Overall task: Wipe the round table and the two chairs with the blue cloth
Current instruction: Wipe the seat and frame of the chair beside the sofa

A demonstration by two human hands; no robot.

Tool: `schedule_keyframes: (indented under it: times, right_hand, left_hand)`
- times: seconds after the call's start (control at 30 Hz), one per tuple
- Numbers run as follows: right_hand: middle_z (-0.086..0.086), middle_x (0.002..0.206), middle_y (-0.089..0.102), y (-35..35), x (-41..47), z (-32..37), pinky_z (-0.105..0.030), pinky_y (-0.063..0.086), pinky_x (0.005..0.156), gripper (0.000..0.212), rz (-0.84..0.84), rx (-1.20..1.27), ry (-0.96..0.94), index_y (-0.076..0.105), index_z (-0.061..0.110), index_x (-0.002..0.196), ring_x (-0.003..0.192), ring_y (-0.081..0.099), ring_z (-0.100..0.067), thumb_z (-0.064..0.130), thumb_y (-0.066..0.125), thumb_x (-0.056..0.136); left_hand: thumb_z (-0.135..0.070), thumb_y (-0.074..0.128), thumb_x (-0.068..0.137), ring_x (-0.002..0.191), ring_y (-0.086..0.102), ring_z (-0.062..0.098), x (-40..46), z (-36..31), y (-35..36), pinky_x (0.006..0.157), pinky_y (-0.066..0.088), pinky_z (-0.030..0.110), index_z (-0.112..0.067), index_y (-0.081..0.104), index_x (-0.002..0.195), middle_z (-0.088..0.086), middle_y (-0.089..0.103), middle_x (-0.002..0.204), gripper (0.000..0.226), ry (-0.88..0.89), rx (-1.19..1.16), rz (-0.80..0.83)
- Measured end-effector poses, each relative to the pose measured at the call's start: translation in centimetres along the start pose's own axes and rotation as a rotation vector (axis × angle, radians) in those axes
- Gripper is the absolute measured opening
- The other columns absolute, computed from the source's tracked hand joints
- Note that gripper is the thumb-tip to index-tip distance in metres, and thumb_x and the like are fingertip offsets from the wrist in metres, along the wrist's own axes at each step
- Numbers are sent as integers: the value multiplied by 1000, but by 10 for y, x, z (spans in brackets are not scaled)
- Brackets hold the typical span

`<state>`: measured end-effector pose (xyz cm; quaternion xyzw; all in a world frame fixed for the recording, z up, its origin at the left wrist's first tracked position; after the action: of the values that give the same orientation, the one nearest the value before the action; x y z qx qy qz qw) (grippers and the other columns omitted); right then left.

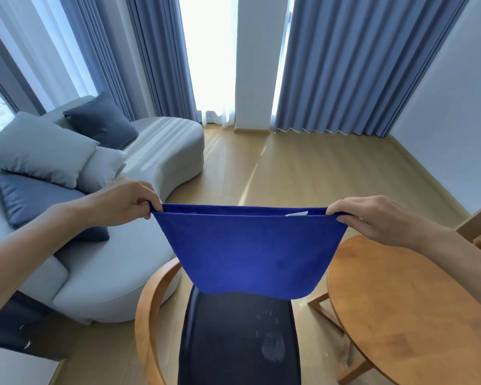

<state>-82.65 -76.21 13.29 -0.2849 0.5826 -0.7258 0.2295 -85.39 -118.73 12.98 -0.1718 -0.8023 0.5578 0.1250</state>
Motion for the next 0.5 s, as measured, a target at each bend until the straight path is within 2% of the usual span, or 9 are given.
schedule_keyframes:
  times: [0.07,0.17,0.27,0.37,0.43,0.5]
  right_hand:
    - [5,95,69,-1,1,-3,-30,52,61,18,-23,5,11,65,12,104,74,63,-15,2,55,93]
    - [12,87,63,-1,2,-10,-14,42,59,18,-51,25,51,64,13,100,66,52,5,0,56,91]
    - [13,81,62,-1,3,-18,-22,46,56,18,-84,66,108,64,15,98,62,54,0,-1,57,91]
    - [13,72,60,0,3,-24,-30,48,54,18,-112,95,147,63,18,96,57,56,-9,1,58,91]
    - [13,70,59,2,4,-25,-31,49,54,18,-111,103,155,62,19,96,56,56,-11,2,58,91]
    - [13,72,59,5,5,-24,-32,49,54,17,-89,119,158,61,18,96,57,56,-12,2,57,92]
  left_hand:
    - [14,60,76,65,60,3,-2,-3,1,67,40,7,-14,75,72,-9,65,82,32,16,20,24]
    - [18,56,76,69,60,-4,-5,-8,3,65,41,5,-10,73,66,-7,66,82,34,27,-18,21]
    - [15,54,78,73,59,-1,-7,-11,4,63,42,9,-14,67,62,-3,67,82,35,60,-30,-6]
    - [-9,74,78,61,54,13,-12,-17,9,58,43,18,-13,60,62,-4,61,74,22,150,5,-56]
    - [-16,79,76,54,48,13,-12,-17,12,55,41,24,-9,56,61,-2,56,67,29,176,48,-132]
    - [-13,78,79,51,40,11,-9,-14,12,52,35,24,-11,50,60,-3,49,60,34,189,71,-186]
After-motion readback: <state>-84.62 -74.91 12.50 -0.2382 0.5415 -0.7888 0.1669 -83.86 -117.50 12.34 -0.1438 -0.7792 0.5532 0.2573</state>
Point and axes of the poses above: each hand's wrist, its own x-axis towards the middle knuckle, its own y-axis out of the palm, z = x × y, the point moved 4 cm from there along x, towards the middle knuckle
